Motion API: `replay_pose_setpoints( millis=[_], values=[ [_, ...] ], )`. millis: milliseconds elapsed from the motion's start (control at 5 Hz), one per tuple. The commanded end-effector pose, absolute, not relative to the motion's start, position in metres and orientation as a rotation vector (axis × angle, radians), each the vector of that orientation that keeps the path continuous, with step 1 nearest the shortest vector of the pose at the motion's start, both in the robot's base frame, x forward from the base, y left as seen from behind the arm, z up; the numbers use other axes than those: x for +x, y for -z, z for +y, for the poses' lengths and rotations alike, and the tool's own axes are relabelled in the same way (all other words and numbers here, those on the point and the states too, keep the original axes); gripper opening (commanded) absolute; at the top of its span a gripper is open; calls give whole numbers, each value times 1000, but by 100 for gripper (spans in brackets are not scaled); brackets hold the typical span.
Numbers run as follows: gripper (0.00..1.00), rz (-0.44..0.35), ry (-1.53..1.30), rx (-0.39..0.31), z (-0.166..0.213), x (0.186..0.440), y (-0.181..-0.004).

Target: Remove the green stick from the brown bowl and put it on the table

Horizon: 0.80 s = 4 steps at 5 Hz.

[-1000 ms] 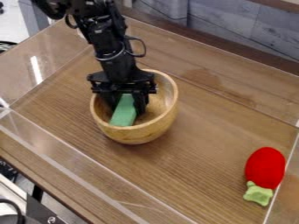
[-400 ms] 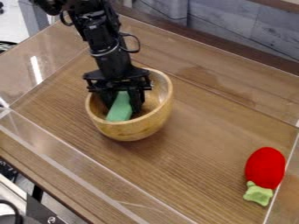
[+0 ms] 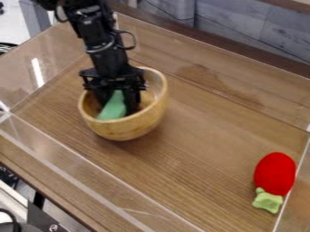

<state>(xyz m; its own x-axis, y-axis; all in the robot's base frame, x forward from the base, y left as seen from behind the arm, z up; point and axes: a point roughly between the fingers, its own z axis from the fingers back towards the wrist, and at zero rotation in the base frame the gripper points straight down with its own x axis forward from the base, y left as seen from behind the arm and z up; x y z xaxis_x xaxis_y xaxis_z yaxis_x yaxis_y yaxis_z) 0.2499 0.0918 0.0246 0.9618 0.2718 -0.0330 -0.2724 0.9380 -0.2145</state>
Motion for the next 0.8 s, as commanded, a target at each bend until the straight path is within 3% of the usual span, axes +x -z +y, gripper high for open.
replay_pose_setpoints(
  millis=[0,200,600],
  values=[
    [0,26,-295,-220,94,242,-28],
    [0,26,-301,-223,87,242,-38],
    [0,30,-289,-228,111,247,-39]
  ],
)
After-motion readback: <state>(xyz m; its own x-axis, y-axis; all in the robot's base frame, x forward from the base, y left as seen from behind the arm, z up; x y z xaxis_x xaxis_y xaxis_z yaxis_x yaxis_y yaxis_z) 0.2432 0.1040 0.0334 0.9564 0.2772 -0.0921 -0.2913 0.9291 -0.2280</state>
